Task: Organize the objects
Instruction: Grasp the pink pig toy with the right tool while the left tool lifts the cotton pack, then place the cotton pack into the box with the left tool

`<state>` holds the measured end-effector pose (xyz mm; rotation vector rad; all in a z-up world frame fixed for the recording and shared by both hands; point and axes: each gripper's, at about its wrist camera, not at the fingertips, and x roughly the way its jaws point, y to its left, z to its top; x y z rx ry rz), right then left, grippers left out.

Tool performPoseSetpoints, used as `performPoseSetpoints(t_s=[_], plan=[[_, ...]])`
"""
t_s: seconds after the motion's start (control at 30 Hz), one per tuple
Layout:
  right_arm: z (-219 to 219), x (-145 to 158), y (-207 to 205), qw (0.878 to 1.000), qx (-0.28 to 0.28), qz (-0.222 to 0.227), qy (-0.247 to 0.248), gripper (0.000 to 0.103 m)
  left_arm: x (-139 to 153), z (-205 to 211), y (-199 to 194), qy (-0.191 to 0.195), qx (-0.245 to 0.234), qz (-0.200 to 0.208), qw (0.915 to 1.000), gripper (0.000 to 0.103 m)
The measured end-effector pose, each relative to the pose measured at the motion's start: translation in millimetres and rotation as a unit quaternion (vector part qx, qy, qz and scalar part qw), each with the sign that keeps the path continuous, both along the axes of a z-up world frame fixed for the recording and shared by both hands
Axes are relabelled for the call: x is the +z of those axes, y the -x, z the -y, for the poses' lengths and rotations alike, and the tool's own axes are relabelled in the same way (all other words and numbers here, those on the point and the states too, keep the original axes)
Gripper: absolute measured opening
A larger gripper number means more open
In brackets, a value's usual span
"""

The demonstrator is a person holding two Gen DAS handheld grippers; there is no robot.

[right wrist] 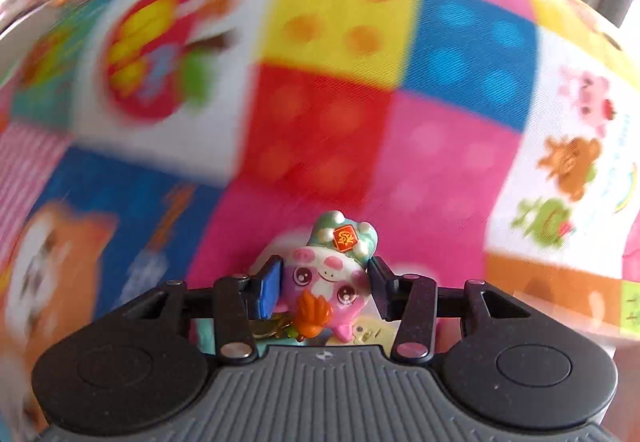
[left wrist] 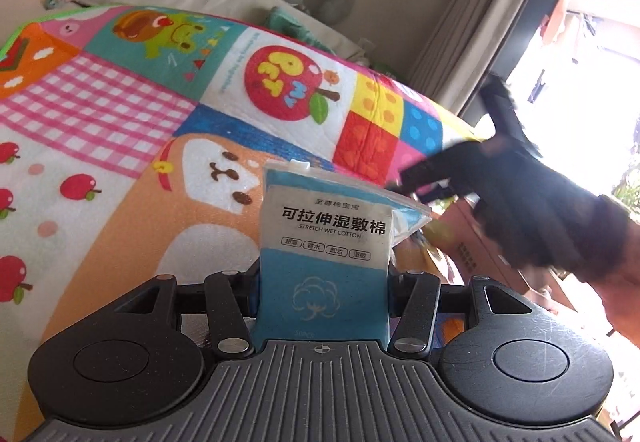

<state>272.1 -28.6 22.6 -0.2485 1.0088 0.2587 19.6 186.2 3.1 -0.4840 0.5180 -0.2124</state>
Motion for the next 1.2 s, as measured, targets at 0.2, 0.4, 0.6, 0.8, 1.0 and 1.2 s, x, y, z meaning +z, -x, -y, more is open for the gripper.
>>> performPoseSetpoints(t_s=[0.2,0.4,0.6,0.8,1.0,1.2], plan=[[9,24,93,0.997,0.064,0.012,-0.033,0.045,0,3,0,-0.012,0.003,-0.005,0.9999,0.056],[73,80,191,0.985,0.095,0.105,-0.103,0.045,4,10,0,-0.036,0.002,-0.005,0.9993,0.056],[135,56,263,0.99,0.063,0.106,-0.071,0.046,39,45,30,-0.042,-0.026,0.027,0.9984,0.056],[194,27,288,0.991,-0.019,0.079,-0.101,0.046,67,125,45,-0.077,-0.154,-0.029,0.9846,0.056],[224,15,320,0.985,-0.045,0.112,-0.124,0.046,73,196,32,-0.096,-0.21,-0.068,0.9705,0.057],[238,9,343,0.976,-0.041,0.161,-0.141,0.047,105,261,-32,-0.08,-0.183,0.006,0.9798,0.057]])
